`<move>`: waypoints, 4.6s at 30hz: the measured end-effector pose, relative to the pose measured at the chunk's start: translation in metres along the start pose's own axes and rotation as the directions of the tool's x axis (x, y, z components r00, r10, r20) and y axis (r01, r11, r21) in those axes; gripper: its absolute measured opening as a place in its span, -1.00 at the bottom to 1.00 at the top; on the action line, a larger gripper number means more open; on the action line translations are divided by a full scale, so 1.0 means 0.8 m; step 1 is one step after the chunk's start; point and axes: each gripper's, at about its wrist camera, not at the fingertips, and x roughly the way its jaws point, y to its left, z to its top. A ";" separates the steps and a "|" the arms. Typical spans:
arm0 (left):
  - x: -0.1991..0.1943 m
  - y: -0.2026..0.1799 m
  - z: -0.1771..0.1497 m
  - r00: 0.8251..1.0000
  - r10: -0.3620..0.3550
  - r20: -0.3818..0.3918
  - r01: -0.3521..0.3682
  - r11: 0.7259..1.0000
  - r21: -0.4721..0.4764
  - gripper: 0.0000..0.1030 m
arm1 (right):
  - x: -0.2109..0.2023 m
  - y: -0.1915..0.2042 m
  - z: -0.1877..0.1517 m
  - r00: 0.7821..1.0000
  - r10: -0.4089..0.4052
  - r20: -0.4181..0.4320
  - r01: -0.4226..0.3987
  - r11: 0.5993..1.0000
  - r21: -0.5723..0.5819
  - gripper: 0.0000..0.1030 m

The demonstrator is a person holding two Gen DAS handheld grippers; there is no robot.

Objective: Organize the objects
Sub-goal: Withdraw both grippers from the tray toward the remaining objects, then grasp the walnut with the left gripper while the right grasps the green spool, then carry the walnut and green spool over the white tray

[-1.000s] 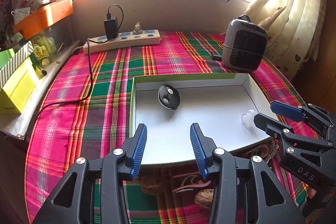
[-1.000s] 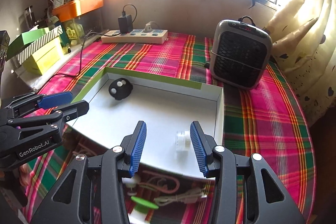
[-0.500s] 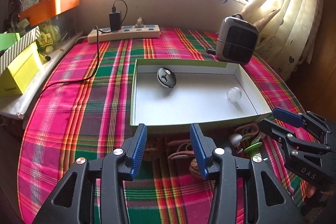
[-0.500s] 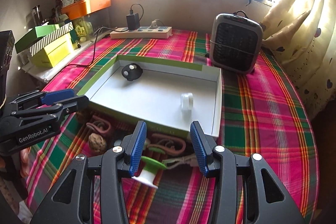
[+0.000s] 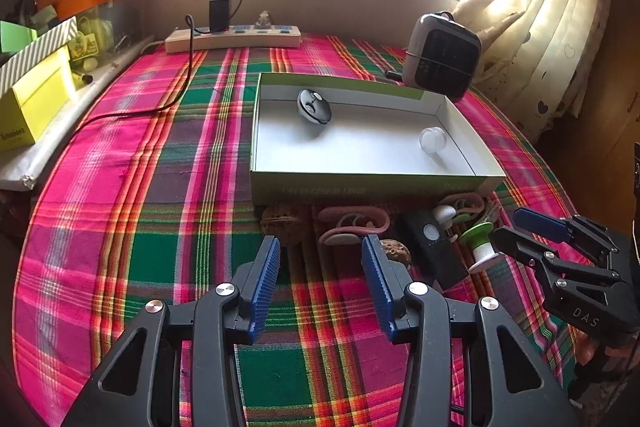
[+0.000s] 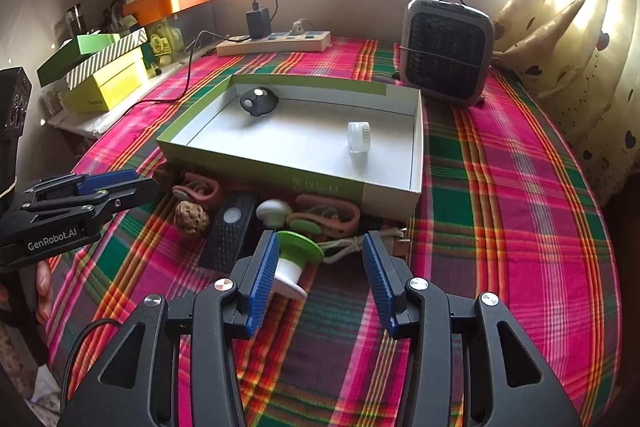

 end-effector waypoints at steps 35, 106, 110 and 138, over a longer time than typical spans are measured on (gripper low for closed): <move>0.042 -0.037 -0.004 0.992 -0.070 -0.100 0.075 0.996 0.045 -0.18 | 0.027 0.020 -0.011 0.996 0.052 -0.074 -0.057 0.996 -0.064 -0.12; 0.021 -0.038 -0.001 0.998 -0.038 -0.047 0.041 0.997 0.060 -0.42 | 0.022 0.014 -0.006 0.997 0.057 -0.049 -0.060 0.996 -0.062 -0.34; 0.016 -0.038 0.004 0.999 -0.039 -0.035 0.041 0.997 0.062 -0.42 | 0.017 0.013 -0.002 0.998 0.059 -0.036 -0.061 0.996 -0.058 -0.34; 0.019 -0.034 0.063 0.999 -0.040 0.024 0.038 0.996 0.082 -0.42 | 0.013 -0.005 0.056 0.999 0.028 0.040 -0.026 0.998 -0.049 -0.34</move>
